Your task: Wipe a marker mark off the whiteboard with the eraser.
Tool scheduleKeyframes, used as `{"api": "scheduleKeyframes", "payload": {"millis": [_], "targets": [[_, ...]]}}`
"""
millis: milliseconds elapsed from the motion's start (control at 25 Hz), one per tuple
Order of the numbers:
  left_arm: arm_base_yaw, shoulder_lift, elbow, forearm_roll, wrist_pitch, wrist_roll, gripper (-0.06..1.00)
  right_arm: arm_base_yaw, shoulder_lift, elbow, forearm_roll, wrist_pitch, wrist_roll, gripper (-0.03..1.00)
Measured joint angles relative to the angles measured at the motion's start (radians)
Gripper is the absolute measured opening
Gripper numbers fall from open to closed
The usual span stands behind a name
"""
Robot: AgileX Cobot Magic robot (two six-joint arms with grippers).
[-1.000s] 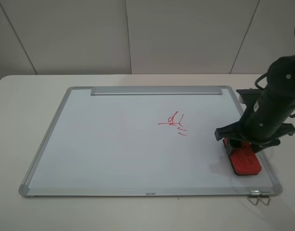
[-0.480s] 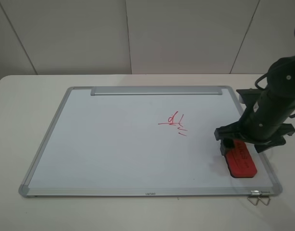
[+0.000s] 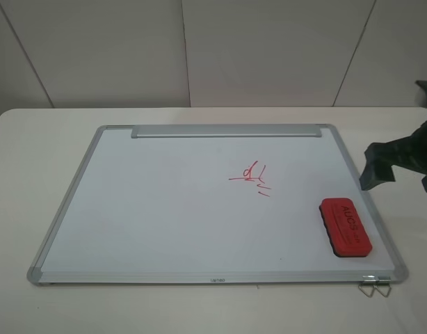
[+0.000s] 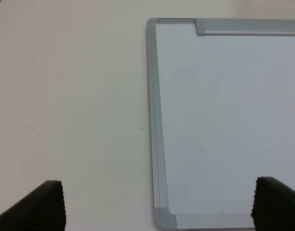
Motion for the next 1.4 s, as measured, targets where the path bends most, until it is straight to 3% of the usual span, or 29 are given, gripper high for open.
{"api": "scheduleKeyframes", "payload": {"millis": [160,360,600,920,1400], "targets": [[0.000,0.000,0.000,0.000,0.000,0.000,0.77,-0.080,-0.229,0.000,0.007,0.010,-0.021,0.83],[0.000,0.000,0.000,0.000,0.000,0.000,0.77,-0.083,-0.516,0.000,-0.033,0.044,-0.063,0.83],[0.000,0.000,0.000,0.000,0.000,0.000,0.77,-0.083,-0.788,0.007,-0.046,0.188,-0.071,0.83],[0.000,0.000,0.000,0.000,0.000,0.000,0.77,-0.083,-1.119,0.097,-0.005,0.266,-0.072,0.83],[0.000,0.000,0.000,0.000,0.000,0.000,0.77,-0.083,-1.330,0.221,0.016,0.277,-0.114,0.83]]}}
